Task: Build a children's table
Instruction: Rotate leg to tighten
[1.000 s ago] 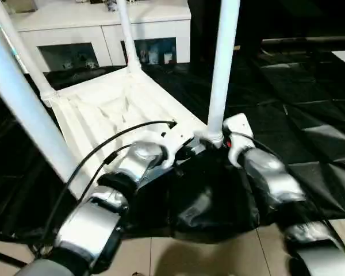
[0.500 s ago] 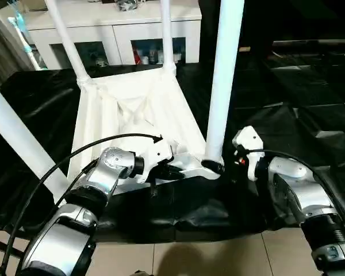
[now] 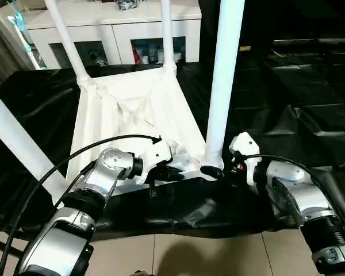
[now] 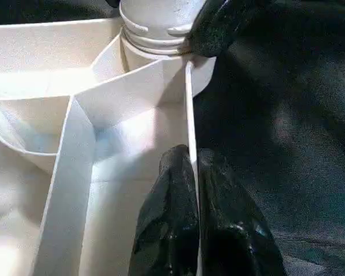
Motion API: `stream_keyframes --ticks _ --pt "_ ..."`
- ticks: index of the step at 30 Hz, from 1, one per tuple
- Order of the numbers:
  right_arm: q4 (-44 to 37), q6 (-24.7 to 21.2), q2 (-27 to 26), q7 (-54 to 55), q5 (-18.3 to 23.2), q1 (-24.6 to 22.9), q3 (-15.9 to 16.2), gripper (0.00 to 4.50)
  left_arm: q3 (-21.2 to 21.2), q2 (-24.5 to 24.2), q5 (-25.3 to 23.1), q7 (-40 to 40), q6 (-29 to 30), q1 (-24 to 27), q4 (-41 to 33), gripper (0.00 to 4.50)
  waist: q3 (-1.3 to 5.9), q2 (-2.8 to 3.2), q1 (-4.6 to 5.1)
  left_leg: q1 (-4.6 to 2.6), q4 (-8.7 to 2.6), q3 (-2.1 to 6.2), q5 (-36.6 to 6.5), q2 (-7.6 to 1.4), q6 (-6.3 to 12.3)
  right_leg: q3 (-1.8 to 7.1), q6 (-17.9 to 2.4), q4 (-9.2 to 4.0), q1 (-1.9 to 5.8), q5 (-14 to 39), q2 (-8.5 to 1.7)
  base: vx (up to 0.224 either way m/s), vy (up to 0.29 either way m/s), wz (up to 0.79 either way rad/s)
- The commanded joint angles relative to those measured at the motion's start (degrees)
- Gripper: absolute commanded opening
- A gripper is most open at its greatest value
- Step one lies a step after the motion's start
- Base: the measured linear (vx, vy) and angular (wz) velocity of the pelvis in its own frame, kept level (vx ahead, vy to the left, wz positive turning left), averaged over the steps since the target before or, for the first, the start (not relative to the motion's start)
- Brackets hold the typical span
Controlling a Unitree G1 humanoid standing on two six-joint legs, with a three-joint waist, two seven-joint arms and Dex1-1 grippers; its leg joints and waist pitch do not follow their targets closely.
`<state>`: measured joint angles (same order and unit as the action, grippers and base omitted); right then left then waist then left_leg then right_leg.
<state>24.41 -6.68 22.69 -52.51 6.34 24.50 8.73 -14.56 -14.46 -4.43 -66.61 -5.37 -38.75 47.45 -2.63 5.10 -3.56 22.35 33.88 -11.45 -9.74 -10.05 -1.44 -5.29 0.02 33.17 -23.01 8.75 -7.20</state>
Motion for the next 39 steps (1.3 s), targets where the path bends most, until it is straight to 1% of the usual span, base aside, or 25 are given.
stream_keyframes --ticks 1,6,7,9,10,11,12,13,14,16,17,18,19,21,22,24,25,28,29,32,34,35,36,38,39 --pt "0.1 0.0 0.1 0.2 0.1 0.1 -0.2 2.87 0.3 0.6 1.6 -0.6 -0.2 0.7 -1.5 0.00 4.12 -1.62 -0.01 -0.90 -3.91 1.27 -14.6 -2.85 4.90 2.13 -12.3 -3.59 2.64 16.4 -1.97 0.000 0.000 0.00" --pt "0.1 0.2 -0.3 0.4 0.0 0.0 -0.2 2.69 0.3 0.4 1.7 -0.8 0.0 0.9 -1.6 0.00 4.09 -1.59 -0.03 -0.88 -3.91 1.25 -14.4 -2.85 5.06 2.11 -12.4 -3.56 2.63 16.3 -1.95 0.000 0.000 0.00" --pt "0.1 0.2 -0.4 0.5 0.0 0.0 -0.1 2.68 0.3 0.3 1.7 -0.9 0.1 0.9 -1.6 0.00 4.10 -1.42 -0.03 -0.94 -3.91 1.27 -14.6 -2.86 4.98 2.11 -12.4 -3.59 2.60 16.5 -1.97 0.000 0.000 0.00" --pt "0.2 0.3 -0.7 1.0 -0.2 0.1 -0.1 2.67 0.3 0.3 1.7 -0.9 0.3 0.8 -1.7 0.00 4.11 -1.49 0.02 -0.93 -3.92 1.26 -14.5 -2.87 4.93 2.12 -12.4 -3.58 2.61 16.2 -1.95 0.000 0.000 0.00" --pt "0.5 0.4 -1.2 2.1 -0.5 0.2 -0.2 2.67 0.4 0.3 1.6 -0.6 0.3 0.7 -1.5 0.00 4.11 -1.53 0.06 -0.86 -3.91 1.27 -14.4 -2.84 4.93 2.12 -12.5 -3.54 2.63 16.0 -1.94 0.000 0.000 0.00" --pt "3.2 0.7 -2.5 7.8 -2.9 1.5 -0.5 2.67 0.8 0.8 1.3 1.3 0.9 0.1 -0.5 0.00 4.10 -1.41 0.21 -0.89 -3.95 1.27 -14.5 -2.85 4.63 2.14 -12.5 -3.53 2.48 16.1 -1.95 0.000 0.000 0.00" --pt "3.2 0.7 -2.5 7.8 -2.9 1.5 -0.5 2.67 0.8 0.8 1.3 1.3 0.9 0.1 -0.5 0.00 4.10 -1.41 0.21 -0.89 -3.95 1.27 -14.5 -2.85 4.63 2.14 -12.5 -3.53 2.48 16.1 -1.95 0.000 0.000 0.00" --pt "4.4 0.7 -2.9 9.9 -3.7 2.1 -0.7 2.66 0.9 1.0 1.2 2.1 1.3 -0.1 -0.1 0.00 3.98 -1.52 0.67 -0.65 -4.12 1.43 -15.3 -2.65 3.85 1.97 -12.2 -3.61 2.74 17.5 -1.96 0.000 0.000 0.00" --pt "8.1 -0.6 -4.5 16.4 -5.5 3.8 -1.4 2.66 1.3 2.0 0.5 5.5 2.5 -1.4 1.6 0.00 3.95 -1.59 0.96 -0.91 -4.12 1.40 -16.1 -2.62 3.34 2.01 -12.0 -3.77 2.48 18.7 -1.92 0.000 0.000 0.00" --pt "10.6 -2.5 -6.7 22.4 -5.4 5.2 -3.1 2.65 1.5 3.2 -0.6 9.7 3.0 -3.0 3.9 0.00 3.72 -1.52 1.71 -1.22 -4.25 1.51 -18.6 -2.39 2.07 1.89 -11.2 -4.29 2.28 22.6 -1.88 0.000 0.000 0.00" --pt "11.7 -4.0 -8.2 25.6 -5.1 5.9 -4.1 2.65 1.8 4.2 -1.3 13.4 3.2 -4.3 5.8 0.00 3.68 -1.60 2.13 -1.14 -4.25 1.57 -19.2 -2.33 1.70 1.90 -10.9 -4.42 2.33 23.1 -1.77 0.000 0.000 0.00" --pt "11.7 -4.0 -8.2 25.6 -5.1 5.9 -4.1 2.65 1.8 4.2 -1.3 13.4 3.2 -4.3 5.8 0.00 3.62 -1.56 2.05 -1.29 -4.34 1.60 -19.5 -2.39 1.53 1.91 -10.7 -4.59 2.22 23.7 -1.80 0.000 0.000 0.00" --pt "14.2 -6.3 -10.9 31.7 -5.6 7.3 -4.8 2.65 2.4 6.4 -2.4 20.8 4.1 -6.9 8.8 0.00 3.73 -1.46 2.22 -1.35 -4.21 1.53 -19.6 -2.32 1.37 2.00 -10.6 -4.50 2.09 23.1 -1.73 0.000 0.000 0.00" --pt "15.7 -7.2 -12.4 35.1 -6.4 8.1 -4.6 2.65 3.1 8.1 -2.6 25.8 5.6 -8.5 10.5 0.00 3.85 -1.53 2.12 -1.48 -4.25 1.55 -18.9 -2.28 1.13 2.00 -10.6 -4.54 2.15 22.2 -1.75 0.000 0.000 0.00" --pt "16.6 -7.3 -13.2 37.1 -6.8 8.7 -4.7 2.65 3.2 8.9 -2.6 27.5 6.2 -9.1 11.2 0.00 3.81 -1.53 2.02 -1.34 -4.23 1.50 -18.5 -2.27 1.38 2.03 -10.8 -4.55 2.25 21.3 -1.83 0.000 0.000 0.00" --pt "17.9 -7.7 -14.7 40.0 -7.3 9.7 -4.8 2.65 3.5 10.4 -3.1 32.0 6.7 -10.3 12.6 0.00 3.90 -1.54 1.85 -1.47 -4.07 1.37 -18.0 -2.17 1.78 2.07 -10.9 -4.61 2.10 20.8 -1.85 0.000 0.000 0.00" --pt "18.3 -7.5 -15.7 41.5 -7.5 10.1 -4.8 2.65 3.3 11.2 -3.4 33.3 6.8 -10.8 13.1 0.00 3.91 -1.49 1.78 -1.20 -4.09 1.42 -17.5 -2.12 2.22 2.00 -11.0 -4.56 2.31 19.9 -1.83 0.000 0.000 0.00" --pt "19.2 -6.3 -17.5 42.7 -7.7 11.3 -4.2 2.65 2.9 12.3 -4.0 34.9 6.5 -11.6 14.4 0.00 3.97 -1.40 1.63 -1.23 -4.12 1.46 -17.5 -2.19 2.71 1.94 -10.8 -4.56 2.33 19.5 -1.86 0.000 0.000 0.00" --pt "19.1 -5.0 -18.1 42.4 -8.0 11.6 -3.7 2.65 2.4 12.6 -4.4 34.5 5.7 -11.9 15.3 0.00 4.01 -1.17 1.57 -1.27 -4.19 1.50 -17.6 -2.23 2.66 1.92 -10.9 -4.53 2.39 18.9 -1.81 0.000 0.000 0.00" --pt "18.3 -3.4 -17.9 41.3 -7.3 11.3 -4.1 2.65 2.0 12.2 -4.8 33.6 4.5 -11.9 16.2 0.00 4.02 -1.48 1.52 -1.12 -4.18 1.49 -17.6 -2.22 2.96 1.93 -11.1 -4.40 2.56 17.8 -1.88 0.000 0.000 0.00" --pt "16.9 -2.5 -17.5 39.5 -4.4 10.6 -6.5 3.21 1.6 11.5 -4.8 32.5 3.4 -11.4 16.4 0.00 4.02 -1.40 1.43 -1.15 -4.15 1.46 -17.7 -2.25 3.43 1.97 -11.1 -4.50 2.57 17.9 -2.02 0.000 0.000 0.00" --pt "16.6 -2.4 -17.3 38.9 -4.0 10.4 -6.9 3.21 1.5 11.4 -4.8 32.3 3.2 -11.3 16.4 0.00 4.04 -1.46 1.36 -1.10 -4.11 1.45 -17.4 -2.26 3.60 1.97 -11.1 -4.42 2.60 17.6 -1.99 0.000 0.000 0.00" --pt "16.1 -2.1 -16.8 38.3 -4.2 10.1 -6.7 3.37 1.4 11.2 -4.8 32.1 3.1 -11.2 16.4 0.00 4.07 -1.72 1.21 -1.04 -4.10 1.48 -16.9 -2.30 3.89 1.93 -11.3 -4.28 2.75 17.5 -2.06 0.000 0.000 0.00" --pt "14.7 -1.4 -15.2 36.0 -4.7 9.2 -5.8 3.53 1.6 10.7 -4.7 32.0 2.9 -10.9 16.5 0.00 3.98 -1.74 1.21 -0.78 -4.13 1.52 -16.3 -2.28 4.13 1.85 -10.9 -4.28 2.93 17.6 -2.01 0.000 0.000 0.00" --pt "13.3 -0.9 -13.6 32.7 -4.7 8.1 -4.9 3.62 1.7 10.3 -4.7 31.8 2.5 -10.8 16.8 0.00 3.95 -1.56 1.23 -0.85 -4.15 1.51 -16.6 -2.28 4.26 1.84 -10.7 -4.33 2.80 18.2 -1.97 0.000 0.000 0.00"
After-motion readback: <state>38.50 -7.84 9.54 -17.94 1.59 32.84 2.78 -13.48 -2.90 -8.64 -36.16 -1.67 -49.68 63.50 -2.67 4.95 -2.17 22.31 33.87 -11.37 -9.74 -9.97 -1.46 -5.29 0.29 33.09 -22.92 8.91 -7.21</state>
